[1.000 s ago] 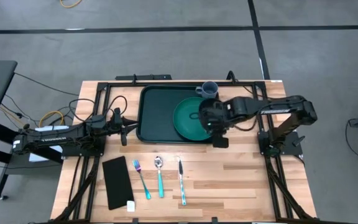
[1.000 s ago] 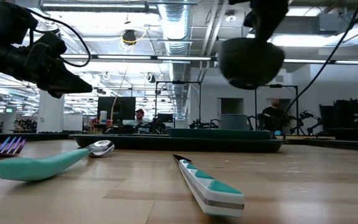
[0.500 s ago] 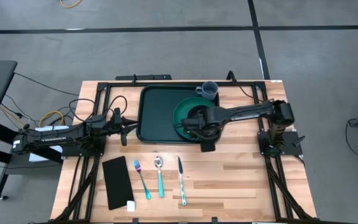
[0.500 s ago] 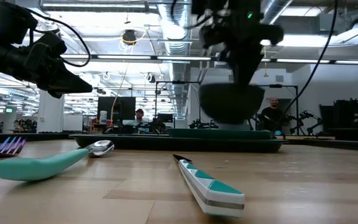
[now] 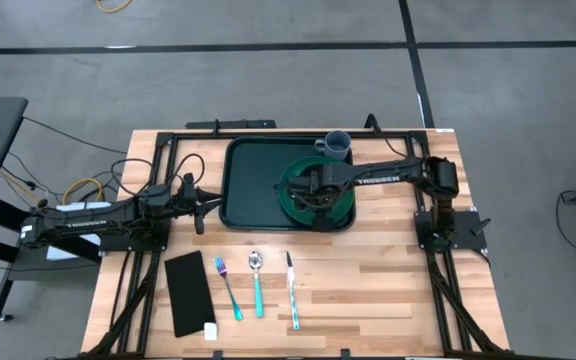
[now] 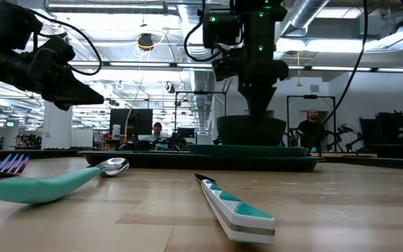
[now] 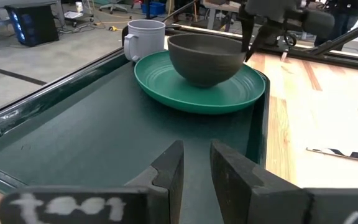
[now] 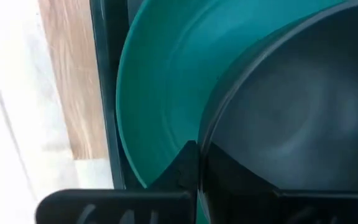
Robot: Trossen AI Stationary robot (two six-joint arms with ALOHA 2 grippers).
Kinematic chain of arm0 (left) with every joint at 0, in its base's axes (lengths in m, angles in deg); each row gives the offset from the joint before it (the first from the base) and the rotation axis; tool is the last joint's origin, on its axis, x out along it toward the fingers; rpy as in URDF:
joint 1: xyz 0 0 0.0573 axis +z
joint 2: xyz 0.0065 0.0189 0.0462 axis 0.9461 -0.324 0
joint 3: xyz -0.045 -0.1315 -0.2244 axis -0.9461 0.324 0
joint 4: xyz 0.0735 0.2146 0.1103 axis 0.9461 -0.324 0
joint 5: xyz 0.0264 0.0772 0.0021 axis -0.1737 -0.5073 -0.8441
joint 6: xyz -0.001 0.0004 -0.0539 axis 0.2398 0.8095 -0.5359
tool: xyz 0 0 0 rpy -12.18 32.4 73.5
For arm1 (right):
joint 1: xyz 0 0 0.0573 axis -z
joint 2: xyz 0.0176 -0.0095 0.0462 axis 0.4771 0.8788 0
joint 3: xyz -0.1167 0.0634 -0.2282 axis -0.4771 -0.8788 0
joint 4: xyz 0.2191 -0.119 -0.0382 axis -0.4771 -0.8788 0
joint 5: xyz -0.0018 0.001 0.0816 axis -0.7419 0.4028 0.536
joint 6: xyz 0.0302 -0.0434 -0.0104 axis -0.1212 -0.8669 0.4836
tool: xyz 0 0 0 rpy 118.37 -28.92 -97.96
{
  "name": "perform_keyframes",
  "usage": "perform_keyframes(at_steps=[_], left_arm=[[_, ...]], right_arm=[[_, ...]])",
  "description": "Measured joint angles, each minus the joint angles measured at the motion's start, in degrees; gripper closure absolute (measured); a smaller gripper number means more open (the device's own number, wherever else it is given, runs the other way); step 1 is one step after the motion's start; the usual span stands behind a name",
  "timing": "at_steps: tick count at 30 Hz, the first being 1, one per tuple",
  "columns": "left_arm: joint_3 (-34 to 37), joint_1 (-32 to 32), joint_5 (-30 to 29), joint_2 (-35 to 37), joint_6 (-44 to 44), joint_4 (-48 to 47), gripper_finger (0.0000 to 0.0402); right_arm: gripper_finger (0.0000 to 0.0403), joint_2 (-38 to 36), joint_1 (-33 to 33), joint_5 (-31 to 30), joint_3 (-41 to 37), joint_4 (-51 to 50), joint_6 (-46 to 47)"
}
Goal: Set up tray
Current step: Put the black bowl on top of the green plate, then put the black napkin on the black tray to the left of the green plate
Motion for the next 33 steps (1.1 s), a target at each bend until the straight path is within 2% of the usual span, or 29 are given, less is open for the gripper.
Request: perform_keyframes(at_steps=[3, 13, 19, 26, 33], left_arm=[[0.0, 0.0, 0.0, 0.02, 0.01, 0.0, 0.0335], [0.01, -0.01, 0.02, 0.02, 0.0, 0.0, 0.0335], [0.0, 0.01, 0.01, 0.01, 0.01, 0.0, 0.0335], [0.01, 0.01, 0.0, 0.02, 0.01, 0.0, 0.0335], [0.0, 0.01, 0.01, 0.02, 0.0, 0.0, 0.0335]], right_arm=[[0.0398, -0.11, 0.97, 3.13, 0.1, 0.17, -0.03], [0.039, -0.09, 1.29, 2.99, 0.04, 2.42, 0.37], [0.0373, -0.09, 1.22, -4.43, 0.04, 3.48, 0.52], [0.0324, -0.09, 1.31, -3.85, 0.04, 2.95, 2.72], [0.0255, -0.09, 0.72, -3.6, 0.07, 0.75, 4.56]])
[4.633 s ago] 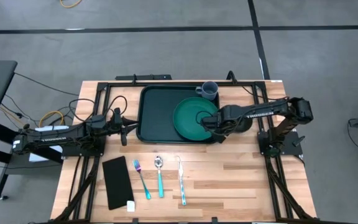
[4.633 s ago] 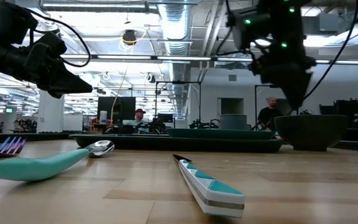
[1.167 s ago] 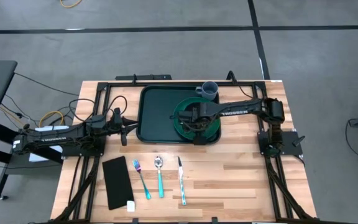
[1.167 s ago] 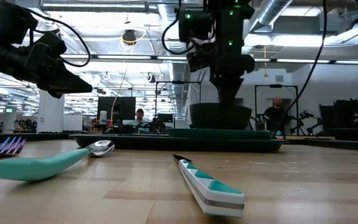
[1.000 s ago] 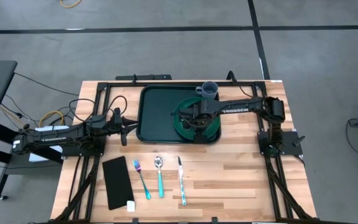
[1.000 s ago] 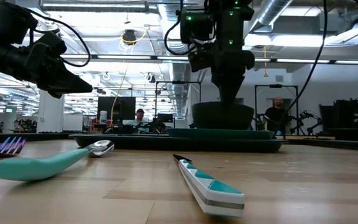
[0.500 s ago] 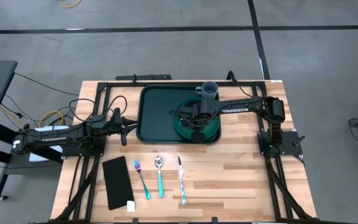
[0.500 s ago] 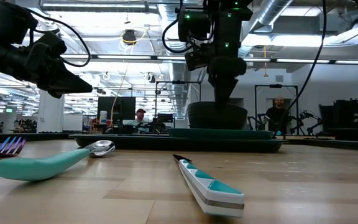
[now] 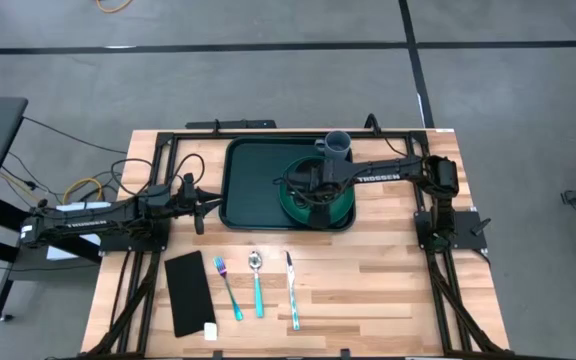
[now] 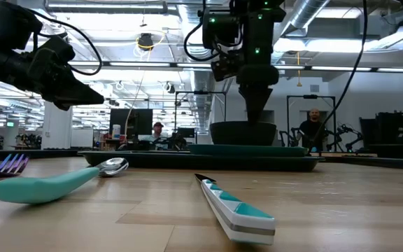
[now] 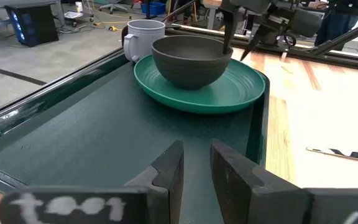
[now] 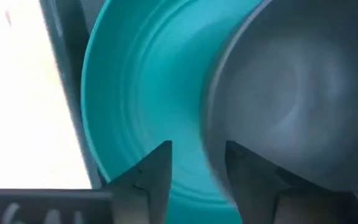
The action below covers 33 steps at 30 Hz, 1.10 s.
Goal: Set up tray
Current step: Put the black napkin on the black tray to the left of the green plate
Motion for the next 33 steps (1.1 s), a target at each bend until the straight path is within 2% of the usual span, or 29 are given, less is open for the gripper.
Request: perform_keyframes(at_steps=[6, 14, 18, 22, 24, 29, 33], left_arm=[[0.0, -0.02, 0.01, -0.01, -0.01, -0.02, 0.0335], [0.01, 0.0, 0.01, -0.01, 0.0, 0.0, 0.0335], [0.02, 0.0, 0.01, 0.01, -0.01, 0.0, 0.0335], [0.0, 0.0, 0.01, -0.02, 0.0, 0.0, 0.0335], [0.0, -0.01, 0.0, 0.01, 0.01, 0.0, 0.0335], [0.0, 0.01, -0.01, -0.02, -0.01, -0.02, 0.0335], [0.0, 0.0, 0.01, -0.01, -0.01, -0.01, 0.0335]], right_arm=[[0.0219, 0.02, -1.82, 2.16, 6.28, -3.93, -0.02], [0.0214, 0.0, -3.04, -0.42, 21.38, -6.95, 1.5], [0.0222, -2.74, -3.82, 5.06, 27.33, -8.15, 3.16], [0.0232, -9.63, -4.81, 16.0, 27.03, -3.84, 2.46], [0.0238, -12.77, -5.29, 19.15, 26.07, -2.94, 1.8], [0.0258, -21.99, -6.88, 18.99, 19.99, 4.51, 6.25], [0.0278, -30.44, -8.81, 18.69, 10.89, 13.7, 5.96]])
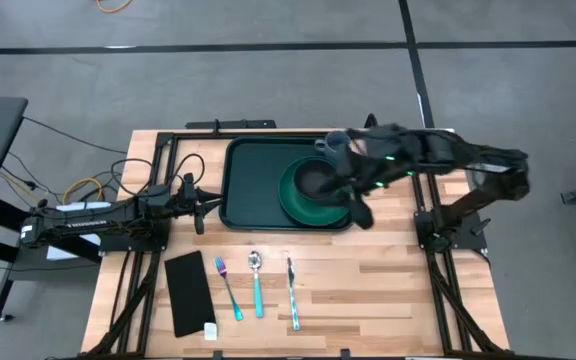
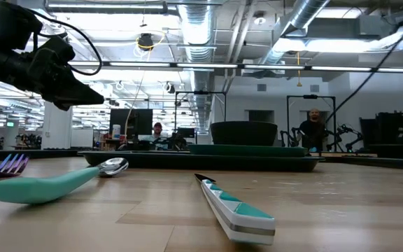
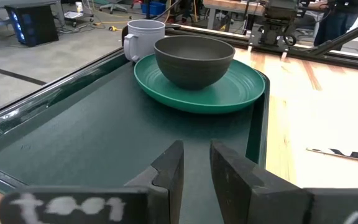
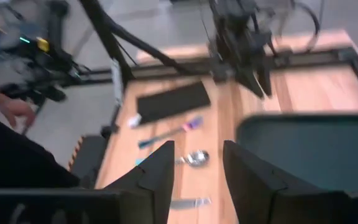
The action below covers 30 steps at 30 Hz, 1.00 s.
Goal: Set up tray
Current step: Put the black napkin on the black tray to the left of the green plate
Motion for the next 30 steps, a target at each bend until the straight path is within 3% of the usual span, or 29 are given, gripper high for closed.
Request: perform_keyframes(at_steps=[9, 15, 18, 24, 30], left_arm=[[0.0, 0.0, -0.01, 0.0, 0.02, 0.01, 0.0335], [0.0, -0.01, 0.01, 0.0, 0.0, 0.01, 0.0335], [0.0, -0.02, 0.01, 0.02, 0.02, 0.0, 0.0335], [0.0, -0.01, -0.02, 0.0, 0.0, 0.0, 0.0335], [0.0, -0.02, -0.01, 0.0, 0.0, 0.01, 0.0335]], right_arm=[[0.03, -21.38, -5.06, 0.88, -28.02, 22.36, -3.31], [0.0301, -33.65, -7.03, 8.43, -45.9, 41.67, -3.03], [0.0301, -39.05, -6.58, 9.4, -53.45, 49.73, -1.73], [0.0301, -46.73, -5.16, 9.23, -64.82, 58.84, 1.11], [0.0301, -51.92, -5.08, 8.28, -71.18, 63.15, 1.57]])
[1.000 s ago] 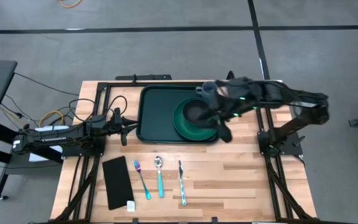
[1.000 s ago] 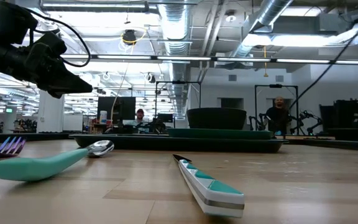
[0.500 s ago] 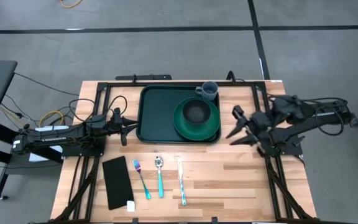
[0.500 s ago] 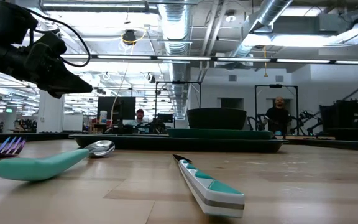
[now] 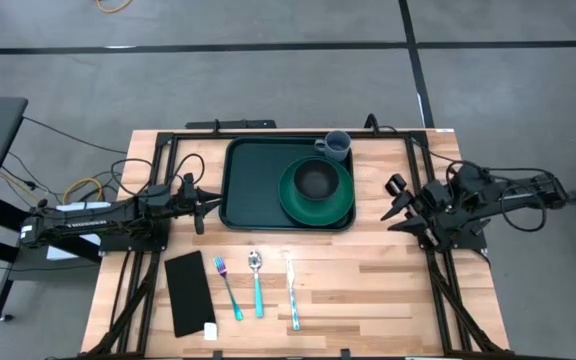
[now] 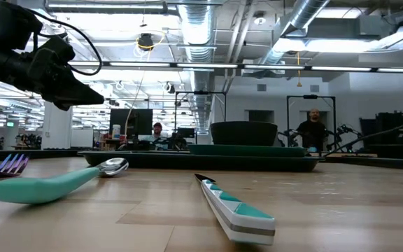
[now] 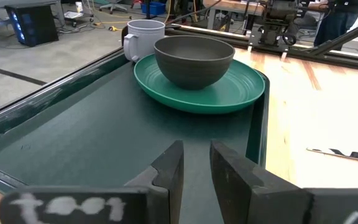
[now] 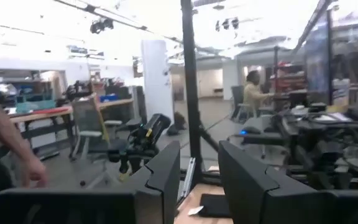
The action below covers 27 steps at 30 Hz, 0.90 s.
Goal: Set up tray
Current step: Put the black napkin on the black tray to the left of the green plate
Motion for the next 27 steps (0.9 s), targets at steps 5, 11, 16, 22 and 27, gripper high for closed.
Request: perform_keyframes(at_steps=[5, 11, 16, 22, 27], left_arm=[[0.0, 0.0, 0.02, 0.0, 0.01, -0.02, 0.0335], [0.0, 0.02, 0.01, 0.0, 0.0, 0.0, 0.0335], [0.0, 0.01, 0.01, 0.0, 0.0, -0.01, 0.0335], [0.0, 0.0, 0.01, 0.0, 0.02, -0.02, 0.0335], [0.0, 0.0, 0.0, 0.02, 0.02, 0.0, 0.0335]], right_arm=[[0.0301, -2.79, 1.31, -4.72, -2.43, -3.74, 2.31], [0.03, -3.13, 2.95, -6.56, -2.47, -8.93, 3.56], [0.03, -3.09, 3.26, -6.64, -2.45, -11.08, 3.9], [0.03, -3.09, 3.26, -9.19, -2.45, -11.71, 9.12], [0.03, -3.09, 3.26, -15.99, -2.45, -11.65, 12.55]])
